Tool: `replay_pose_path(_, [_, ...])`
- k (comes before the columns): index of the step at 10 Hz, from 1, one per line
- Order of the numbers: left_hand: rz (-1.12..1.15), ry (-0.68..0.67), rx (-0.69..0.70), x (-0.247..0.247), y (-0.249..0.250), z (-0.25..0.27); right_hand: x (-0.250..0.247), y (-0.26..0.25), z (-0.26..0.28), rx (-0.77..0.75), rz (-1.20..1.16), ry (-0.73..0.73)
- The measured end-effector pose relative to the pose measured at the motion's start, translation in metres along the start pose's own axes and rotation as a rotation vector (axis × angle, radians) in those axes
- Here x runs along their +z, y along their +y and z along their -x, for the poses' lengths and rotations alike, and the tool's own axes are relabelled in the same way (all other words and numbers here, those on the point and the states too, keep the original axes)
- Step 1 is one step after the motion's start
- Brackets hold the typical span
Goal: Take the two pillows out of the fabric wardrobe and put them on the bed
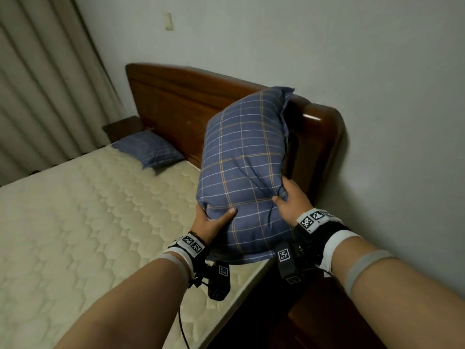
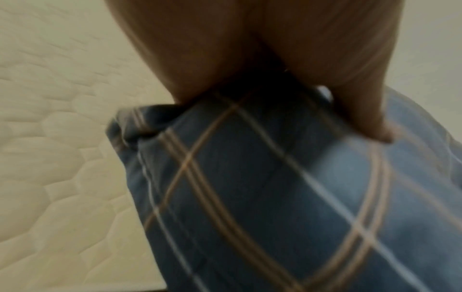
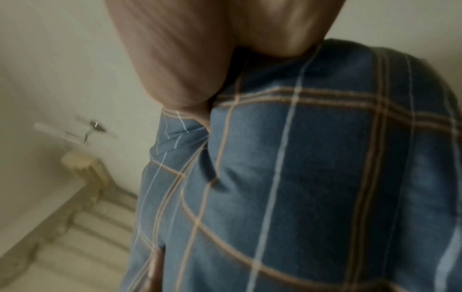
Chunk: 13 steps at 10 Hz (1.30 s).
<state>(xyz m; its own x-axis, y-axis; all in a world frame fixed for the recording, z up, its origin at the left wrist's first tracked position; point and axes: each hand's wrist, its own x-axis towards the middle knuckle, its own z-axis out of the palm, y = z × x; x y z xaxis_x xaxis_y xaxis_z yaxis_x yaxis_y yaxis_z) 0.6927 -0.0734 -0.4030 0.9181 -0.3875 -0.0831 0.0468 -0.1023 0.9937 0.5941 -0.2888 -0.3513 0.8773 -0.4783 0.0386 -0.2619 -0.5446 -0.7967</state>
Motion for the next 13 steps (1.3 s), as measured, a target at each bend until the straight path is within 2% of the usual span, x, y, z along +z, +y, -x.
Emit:
replay_pose_path(1, [-0.161, 0.118, -0.022, -0.009, -0.011, -0.022, 0.008, -0.005, -0.05, -0.083, 0.032, -0.105])
replay_pose_path(2, [-0.16, 0.286, -0.087, -0.017, -0.017, -0.033, 0.028, -0.009, -0.089, -0.139, 0.031, -0.192])
replay_pose_path(3, [-0.128, 0.437, -0.084, -0.032, -0.025, -0.047, 0.051, -0.011, -0.115, -0.066, 0.015, -0.341])
replay_pose_path(4, [-0.097, 0.519, -0.094, -0.047, -0.036, -0.068, 0.076, -0.004, -0.137, 0.054, 0.059, -0.403])
replay_pose_path(5, [-0.094, 0.53, -0.077, -0.061, -0.051, -0.096, 0.1, 0.002, -0.158, 0.162, 0.074, -0.392])
replay_pose_path(6, [-0.075, 0.506, -0.057, -0.071, -0.062, -0.124, 0.121, 0.015, -0.184, 0.203, 0.047, -0.415])
replay_pose_path(8, [-0.094, 0.476, -0.055, -0.082, -0.082, -0.186, 0.151, 0.026, -0.238, 0.181, -0.01, -0.407])
replay_pose_path(11, [-0.173, 0.535, -0.076, -0.098, -0.136, -0.33, 0.221, 0.046, -0.38, 0.07, -0.004, -0.35])
replay_pose_path(12, [-0.173, 0.507, -0.173, -0.093, -0.159, -0.362, 0.239, 0.062, -0.413, 0.088, -0.002, -0.316])
replay_pose_path(13, [-0.198, 0.469, -0.362, -0.084, -0.178, -0.379, 0.261, 0.094, -0.426, 0.214, -0.04, -0.36])
